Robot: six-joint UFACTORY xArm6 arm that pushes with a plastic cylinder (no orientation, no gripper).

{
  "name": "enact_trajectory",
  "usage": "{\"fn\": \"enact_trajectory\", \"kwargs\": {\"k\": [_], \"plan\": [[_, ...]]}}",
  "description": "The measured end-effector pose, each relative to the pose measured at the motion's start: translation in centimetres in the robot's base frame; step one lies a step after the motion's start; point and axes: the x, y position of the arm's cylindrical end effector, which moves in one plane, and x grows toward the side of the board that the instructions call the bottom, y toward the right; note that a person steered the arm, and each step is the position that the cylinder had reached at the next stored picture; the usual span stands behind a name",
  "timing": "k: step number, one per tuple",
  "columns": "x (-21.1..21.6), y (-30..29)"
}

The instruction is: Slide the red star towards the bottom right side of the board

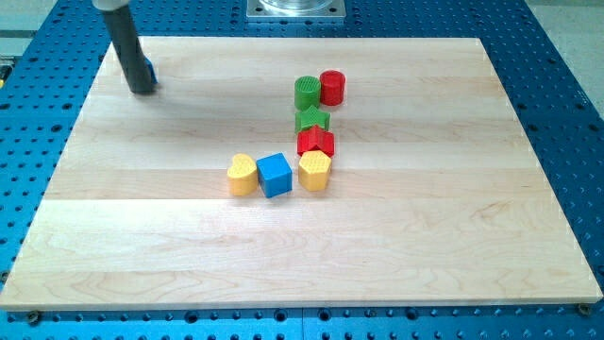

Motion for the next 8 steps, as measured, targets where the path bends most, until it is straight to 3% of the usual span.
{"fn": "enact_trajectory", "kwargs": {"k": [3,4,8], "plan": [[-2.6,0.5],[0.4,1.6],[13.7,29.4]]}}
